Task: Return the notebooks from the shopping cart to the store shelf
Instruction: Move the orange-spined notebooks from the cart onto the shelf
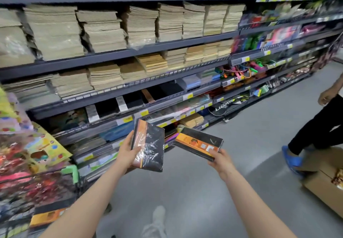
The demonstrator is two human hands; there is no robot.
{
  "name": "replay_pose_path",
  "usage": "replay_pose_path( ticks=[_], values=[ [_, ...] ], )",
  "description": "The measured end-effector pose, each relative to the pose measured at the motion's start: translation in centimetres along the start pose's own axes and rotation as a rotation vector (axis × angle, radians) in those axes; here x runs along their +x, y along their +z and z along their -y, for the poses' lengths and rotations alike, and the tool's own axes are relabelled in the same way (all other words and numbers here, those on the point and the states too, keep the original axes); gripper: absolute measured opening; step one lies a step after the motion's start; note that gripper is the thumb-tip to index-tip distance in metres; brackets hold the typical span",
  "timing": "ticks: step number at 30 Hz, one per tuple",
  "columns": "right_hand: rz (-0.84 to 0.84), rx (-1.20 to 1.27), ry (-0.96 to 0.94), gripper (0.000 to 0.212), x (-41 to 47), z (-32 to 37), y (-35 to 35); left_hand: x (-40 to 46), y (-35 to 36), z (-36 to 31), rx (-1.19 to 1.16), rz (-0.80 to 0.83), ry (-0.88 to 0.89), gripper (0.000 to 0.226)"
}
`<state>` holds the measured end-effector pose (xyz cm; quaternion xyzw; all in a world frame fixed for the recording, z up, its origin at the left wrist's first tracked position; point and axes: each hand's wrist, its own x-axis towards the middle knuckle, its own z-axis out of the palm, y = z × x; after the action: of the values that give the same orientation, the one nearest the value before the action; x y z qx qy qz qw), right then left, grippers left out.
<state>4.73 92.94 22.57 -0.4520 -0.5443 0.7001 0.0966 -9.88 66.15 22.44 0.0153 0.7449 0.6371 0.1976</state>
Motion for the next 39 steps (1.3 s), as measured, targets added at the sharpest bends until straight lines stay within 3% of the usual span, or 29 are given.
replay_pose_path(
  ticks=[10, 17, 20, 23, 26, 31, 33, 36, 39],
  values=[
    [-0.114, -0.015, 0.051, 0.007, 11.3, 6.5, 2.4, 14.7, 4.2, -2.9, 0.104, 0.060, -0.033, 0.064],
    [-0.093, -0.071, 0.013, 0.017, 16.9, 10.4, 4.9, 20.9, 5.0, -4.6, 0.072, 0.066, -0.095, 0.064],
    [-0.059, -0.083, -0.007, 0.006, 19.2, 12.5, 5.9, 22.7, 5.3, -4.8, 0.057, 0.053, -0.102, 0.067],
    [-0.036, -0.094, -0.024, 0.015, 21.9, 14.7, 6.6, 23.7, 6.0, -4.8, 0.061, -0.002, -0.102, 0.070],
    [0.040, -0.130, -0.018, 0.003, 25.0, 16.8, 7.3, 24.5, 7.1, -4.9, 0.039, -0.069, -0.094, 0.066],
    [0.151, -0.160, 0.016, 0.002, 30.2, 20.0, 8.6, 26.1, 9.1, -4.9, -0.004, -0.210, -0.096, 0.063],
    [0.198, -0.199, 0.036, 0.014, 32.3, 20.8, 9.1, 26.7, 10.1, -4.6, -0.015, -0.282, -0.105, 0.063],
    [0.273, -0.208, 0.076, 0.005, 35.1, 21.7, 9.8, 27.2, 11.6, -4.2, -0.022, -0.380, -0.129, 0.062],
    [0.301, -0.142, 0.104, 0.014, 38.4, 21.7, 11.2, 28.3, 13.4, -3.6, -0.061, -0.441, -0.156, 0.063]
  ],
)
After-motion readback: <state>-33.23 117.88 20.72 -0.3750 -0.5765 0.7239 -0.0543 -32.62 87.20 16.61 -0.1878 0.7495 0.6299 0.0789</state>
